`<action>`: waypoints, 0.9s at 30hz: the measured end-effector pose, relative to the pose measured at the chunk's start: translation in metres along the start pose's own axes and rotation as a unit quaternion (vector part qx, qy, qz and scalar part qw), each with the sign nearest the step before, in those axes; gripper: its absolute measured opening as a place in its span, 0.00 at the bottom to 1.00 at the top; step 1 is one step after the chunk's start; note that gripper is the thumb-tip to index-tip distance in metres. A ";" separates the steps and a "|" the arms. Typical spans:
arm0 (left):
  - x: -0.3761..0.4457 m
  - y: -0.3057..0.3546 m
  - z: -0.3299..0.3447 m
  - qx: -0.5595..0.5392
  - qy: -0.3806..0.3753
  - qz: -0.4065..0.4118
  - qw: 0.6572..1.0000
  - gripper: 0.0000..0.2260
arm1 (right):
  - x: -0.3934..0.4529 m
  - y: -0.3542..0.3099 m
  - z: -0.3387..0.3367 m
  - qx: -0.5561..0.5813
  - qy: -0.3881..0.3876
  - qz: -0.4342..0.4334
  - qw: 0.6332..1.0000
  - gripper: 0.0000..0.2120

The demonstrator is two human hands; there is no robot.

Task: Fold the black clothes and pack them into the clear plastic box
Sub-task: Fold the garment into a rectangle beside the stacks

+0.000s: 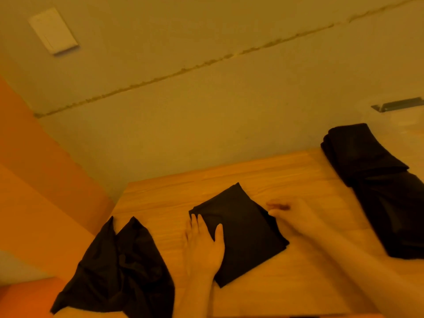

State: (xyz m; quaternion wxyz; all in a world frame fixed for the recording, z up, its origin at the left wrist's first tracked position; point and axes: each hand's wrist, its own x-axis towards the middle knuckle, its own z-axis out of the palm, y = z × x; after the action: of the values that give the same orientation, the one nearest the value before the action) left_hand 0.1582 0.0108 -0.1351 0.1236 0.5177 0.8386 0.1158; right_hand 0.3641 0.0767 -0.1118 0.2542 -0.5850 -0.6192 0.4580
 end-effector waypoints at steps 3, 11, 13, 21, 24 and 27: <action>0.000 -0.001 0.001 -0.013 0.011 0.005 1.000 0.29 | 0.012 -0.002 -0.006 -0.050 -0.011 -0.025 0.998 0.12; -0.001 0.010 -0.013 -0.062 0.088 0.142 0.984 0.18 | 0.023 0.006 -0.006 0.043 0.008 -0.045 0.998 0.05; 0.013 0.028 -0.027 -0.011 0.053 0.257 0.965 0.17 | 0.021 0.006 -0.007 0.092 -0.021 -0.037 0.995 0.07; 0.075 0.096 -0.042 0.164 -0.163 0.429 0.873 0.15 | 0.024 0.007 -0.004 0.137 -0.017 -0.049 0.989 0.09; 0.081 0.102 -0.040 0.125 -0.190 0.414 0.881 0.08 | 0.023 0.006 -0.006 0.164 -0.013 -0.040 0.986 0.09; 0.085 0.105 -0.040 0.093 -0.229 0.405 0.880 0.05 | 0.021 0.006 -0.005 0.133 0.003 -0.048 0.990 0.08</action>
State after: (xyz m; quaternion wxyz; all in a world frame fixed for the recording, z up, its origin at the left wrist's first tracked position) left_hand 0.1962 0.1303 -0.0706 0.2056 0.8334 0.5110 -0.0448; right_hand 0.3670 0.0977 -0.1191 0.3534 -0.5165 -0.5795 0.5220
